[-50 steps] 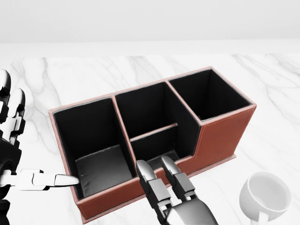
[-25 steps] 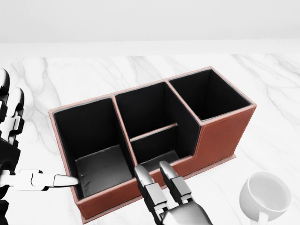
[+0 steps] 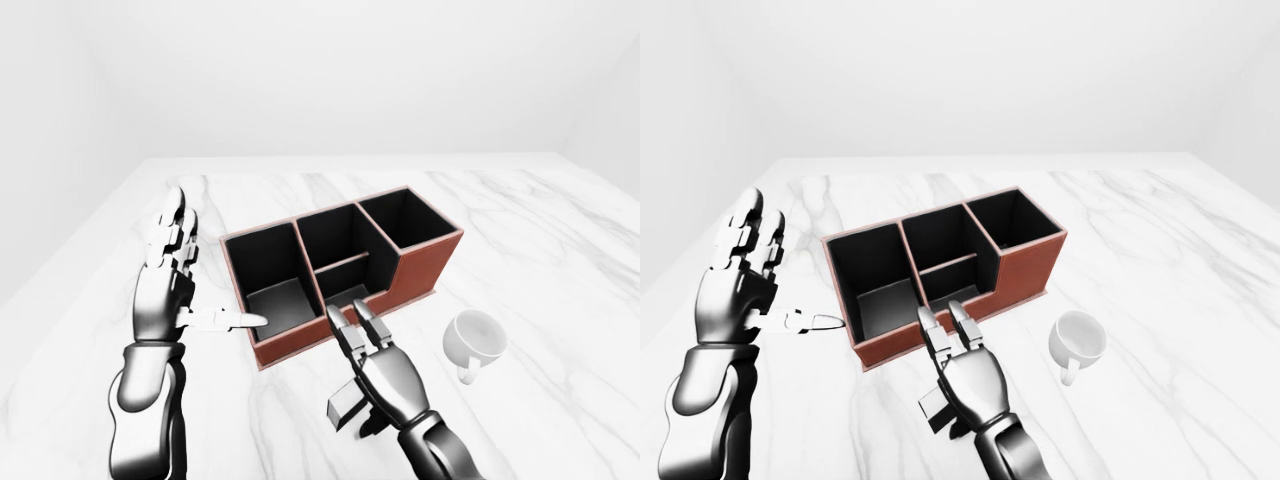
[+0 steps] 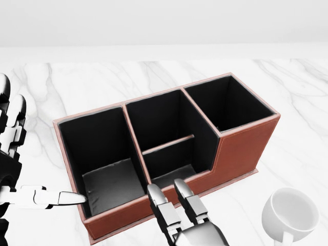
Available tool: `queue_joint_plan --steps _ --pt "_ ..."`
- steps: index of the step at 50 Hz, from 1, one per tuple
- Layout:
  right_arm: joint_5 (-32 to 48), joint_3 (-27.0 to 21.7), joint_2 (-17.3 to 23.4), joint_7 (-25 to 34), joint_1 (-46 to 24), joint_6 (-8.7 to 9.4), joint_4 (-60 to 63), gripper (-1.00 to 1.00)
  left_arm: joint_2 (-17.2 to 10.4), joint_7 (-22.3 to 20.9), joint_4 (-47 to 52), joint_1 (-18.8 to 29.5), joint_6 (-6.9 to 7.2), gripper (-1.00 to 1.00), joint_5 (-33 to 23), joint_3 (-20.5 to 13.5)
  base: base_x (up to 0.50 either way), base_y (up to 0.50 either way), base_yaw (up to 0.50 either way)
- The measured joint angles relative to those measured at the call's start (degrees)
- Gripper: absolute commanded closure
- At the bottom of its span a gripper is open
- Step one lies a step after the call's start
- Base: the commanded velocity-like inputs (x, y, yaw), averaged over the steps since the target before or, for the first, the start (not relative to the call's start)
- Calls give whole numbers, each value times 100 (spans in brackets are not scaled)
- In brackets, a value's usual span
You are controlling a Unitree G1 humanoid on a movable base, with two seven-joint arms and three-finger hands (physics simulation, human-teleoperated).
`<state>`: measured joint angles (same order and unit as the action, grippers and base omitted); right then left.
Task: Pick up the book and place it in the front compartment of the caddy.
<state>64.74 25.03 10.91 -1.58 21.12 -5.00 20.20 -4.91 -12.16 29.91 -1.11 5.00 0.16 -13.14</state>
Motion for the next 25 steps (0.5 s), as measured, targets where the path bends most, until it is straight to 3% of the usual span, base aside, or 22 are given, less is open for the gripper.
queue_joint_plan --steps 25 --pt "186 -13 -36 -221 -92 0 -402 -100 5 -15 14 1 0 -100 -18 16 0 0 0"
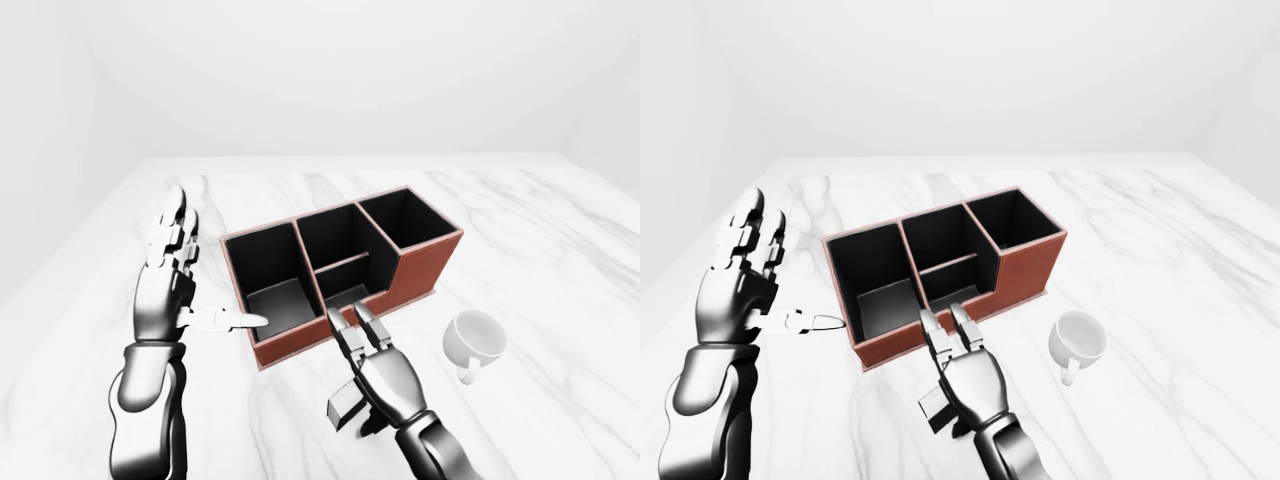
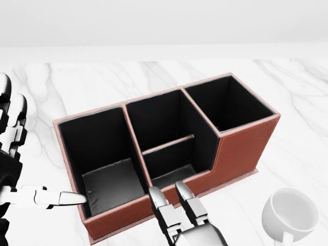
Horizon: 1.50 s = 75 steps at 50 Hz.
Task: Pick up the book and place it in the front compartment of the caddy.
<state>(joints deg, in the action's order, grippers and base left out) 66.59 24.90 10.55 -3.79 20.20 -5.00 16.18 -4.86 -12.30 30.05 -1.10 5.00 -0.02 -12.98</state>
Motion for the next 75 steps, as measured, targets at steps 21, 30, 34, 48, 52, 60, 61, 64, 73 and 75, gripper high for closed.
queue_joint_plan --steps 21,30,34,48,52,60,61,64,73,75 --pt "119 3 -23 -146 -47 0 -264 -100 6 -8 -32 -9 0 -100 -26 29 0 0 0" --pt "156 18 -11 -198 -30 0 -317 -100 11 -13 -9 -19 0 -100 -36 39 0 0 0" --pt "168 21 -3 -218 -24 0 -337 -100 14 -16 -9 -21 0 -100 -42 45 0 0 0" --pt "232 39 9 -310 -23 0 -449 -100 20 -20 -4 -21 0 -100 -56 58 0 0 0" --pt "249 43 12 -346 -28 0 -502 50 21 -21 -20 -23 0 -100 -61 64 0 0 0" --pt "316 15 23 -408 -69 0 -469 100 25 -22 -22 -34 0 -100 -68 71 0 0 0" --pt "322 9 25 -411 -75 0 -457 100 26 -23 -20 -35 0 -100 -68 72 0 0 0" --pt "305 -7 34 -383 -87 -1 -427 100 27 -24 -16 -37 0 -100 -69 73 0 0 0" --pt "336 8 47 -293 -65 0 -467 100 29 -26 0 -39 0 -100 -72 74 0 0 0" --pt "305 -1 47 -272 -65 0 -460 100 29 -27 0 -39 0 -100 -72 74 0 0 0"
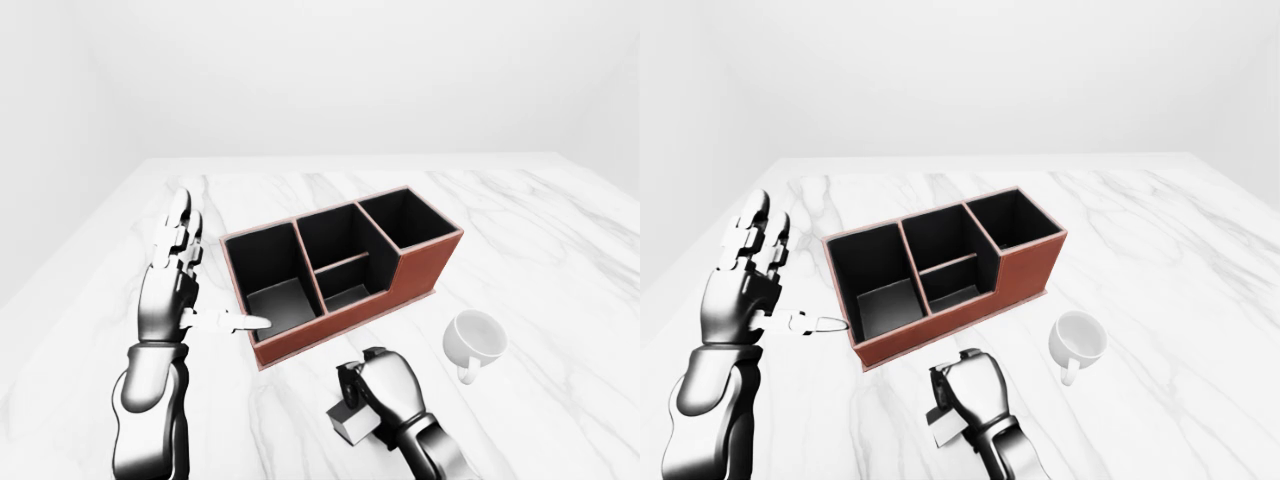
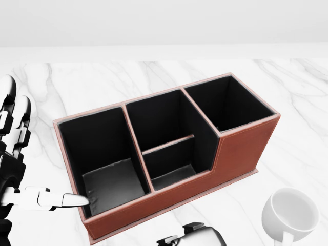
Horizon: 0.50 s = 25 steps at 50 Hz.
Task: Pick up the book and place it in the front compartment of the caddy.
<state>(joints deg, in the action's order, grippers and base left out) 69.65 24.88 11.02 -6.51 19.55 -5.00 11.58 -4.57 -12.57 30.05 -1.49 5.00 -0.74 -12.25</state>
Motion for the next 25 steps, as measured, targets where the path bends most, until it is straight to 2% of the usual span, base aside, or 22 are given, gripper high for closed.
queue_joint_plan --steps 11,25 --pt "-249 -95 -34 232 -36 1 78 100 -3 -5 -5 2 0 -100 6 -15 0 0 0" --pt "-564 -389 -225 891 -215 1 398 100 -17 -4 -9 20 0 -100 22 -46 0 0 0"
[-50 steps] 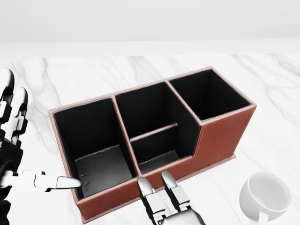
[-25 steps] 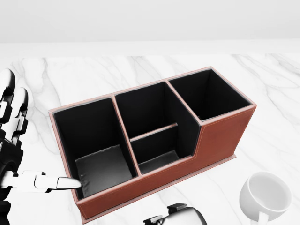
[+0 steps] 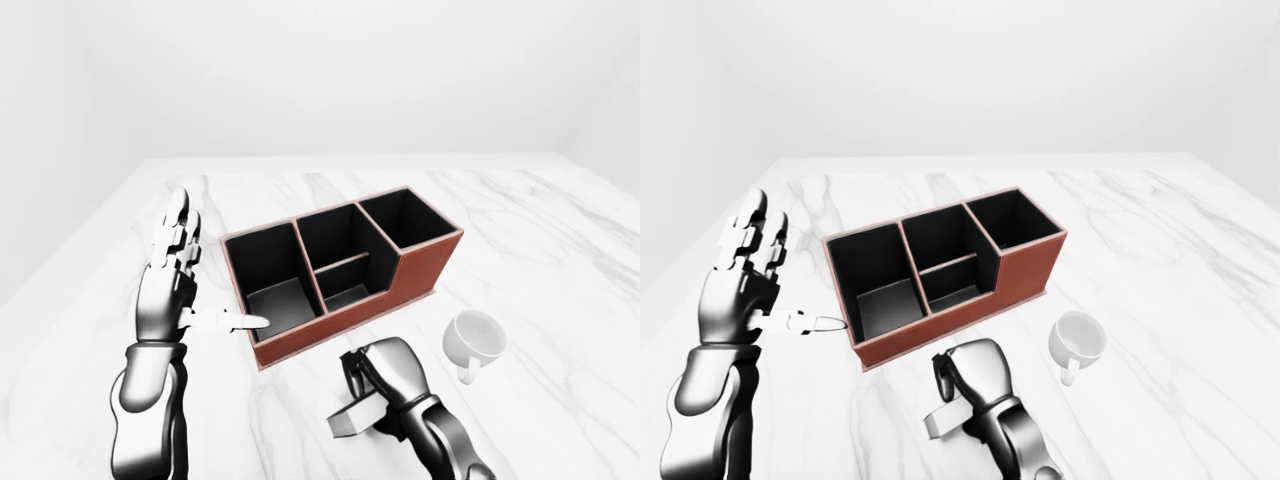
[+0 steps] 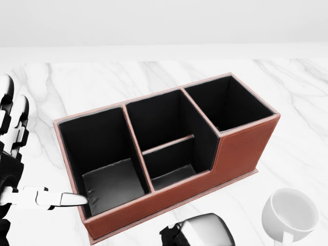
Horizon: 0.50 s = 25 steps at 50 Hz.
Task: Pick up the book and place it in the front compartment of the caddy.
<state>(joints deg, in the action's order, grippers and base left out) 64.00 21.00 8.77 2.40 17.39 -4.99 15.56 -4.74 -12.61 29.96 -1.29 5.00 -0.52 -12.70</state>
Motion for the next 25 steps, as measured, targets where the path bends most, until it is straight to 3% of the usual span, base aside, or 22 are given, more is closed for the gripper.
queue_joint_plan --steps 25 --pt "-839 -565 -310 1270 -365 -1 1026 100 -3 7 -53 6 0 -100 0 2 0 0 0"
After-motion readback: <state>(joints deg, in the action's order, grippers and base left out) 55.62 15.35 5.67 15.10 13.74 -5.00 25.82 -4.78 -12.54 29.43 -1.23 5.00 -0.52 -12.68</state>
